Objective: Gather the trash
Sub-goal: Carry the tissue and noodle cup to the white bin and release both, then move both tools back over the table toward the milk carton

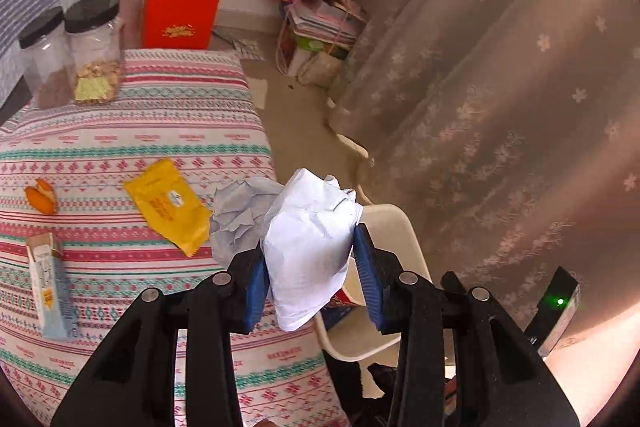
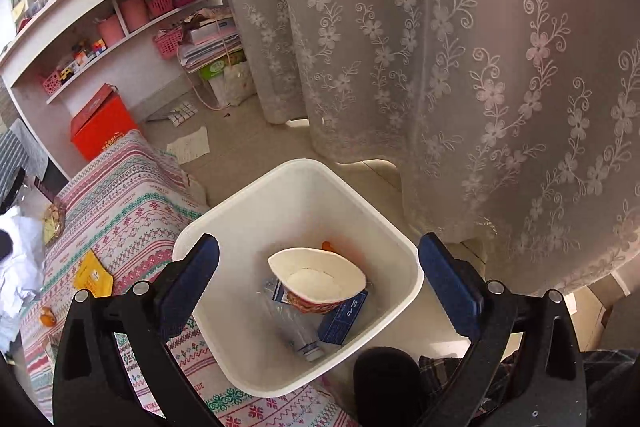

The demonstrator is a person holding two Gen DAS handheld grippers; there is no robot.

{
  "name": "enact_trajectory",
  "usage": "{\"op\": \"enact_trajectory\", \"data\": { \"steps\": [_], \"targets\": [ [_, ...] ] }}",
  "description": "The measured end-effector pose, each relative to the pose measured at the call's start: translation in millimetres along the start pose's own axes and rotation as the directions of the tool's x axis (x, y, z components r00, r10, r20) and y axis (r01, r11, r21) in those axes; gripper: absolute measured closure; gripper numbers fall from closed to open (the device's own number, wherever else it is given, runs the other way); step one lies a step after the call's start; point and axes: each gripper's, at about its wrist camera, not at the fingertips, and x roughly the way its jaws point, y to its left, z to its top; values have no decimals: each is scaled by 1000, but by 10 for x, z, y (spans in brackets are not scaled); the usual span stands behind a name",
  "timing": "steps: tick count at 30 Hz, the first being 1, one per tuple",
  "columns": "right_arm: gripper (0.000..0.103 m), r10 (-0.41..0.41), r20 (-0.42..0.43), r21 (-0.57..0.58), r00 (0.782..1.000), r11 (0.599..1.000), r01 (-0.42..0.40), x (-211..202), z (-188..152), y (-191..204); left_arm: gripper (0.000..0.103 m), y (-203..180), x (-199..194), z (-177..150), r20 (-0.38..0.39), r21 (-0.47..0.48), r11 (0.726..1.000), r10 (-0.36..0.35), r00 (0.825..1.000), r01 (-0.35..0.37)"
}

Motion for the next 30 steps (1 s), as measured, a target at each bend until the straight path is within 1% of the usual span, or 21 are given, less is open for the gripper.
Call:
{"op": "enact_trajectory", "data": {
  "steps": [4, 6, 12, 15, 19, 24, 27, 30],
  "targets": [
    [7, -2, -35, -4, 999, 1000, 2, 48, -108, -34, 63, -262, 305, 70, -86, 11, 999, -38, 996, 39],
    [7, -2, -48, -2, 999, 1000, 2, 69, -137, -48, 63, -384, 415, 77, -116, 20, 998, -51, 992, 53],
    [7, 9, -56, -4, 998, 1000, -10, 74, -146, -51, 62, -713, 719, 134, -172, 42, 996, -73, 982, 81],
    [7, 20, -60, -10, 998, 1000, -21, 79, -142, -29, 39, -802, 805, 178, -181, 40, 996, -69, 981, 77],
    [7, 32, -64, -14, 997, 999, -33, 87, -133, -2, 36, -768, 729, 194, -172, 22, 996, -84, 982, 89],
    [7, 63, -94, -21, 994, 998, -66, 113, -148, 102, 36, -469, 469, 165, -124, 8, 1000, -20, 992, 21],
    [7, 83, -96, -54, 992, 995, -89, 94, -168, 238, 36, -203, 273, 117, -81, 11, 998, 60, 995, -60],
    [7, 95, -94, -95, 991, 990, -103, 81, -186, 392, 34, 135, 103, 57, -53, -13, 991, 129, 990, -130]
  ]
}}
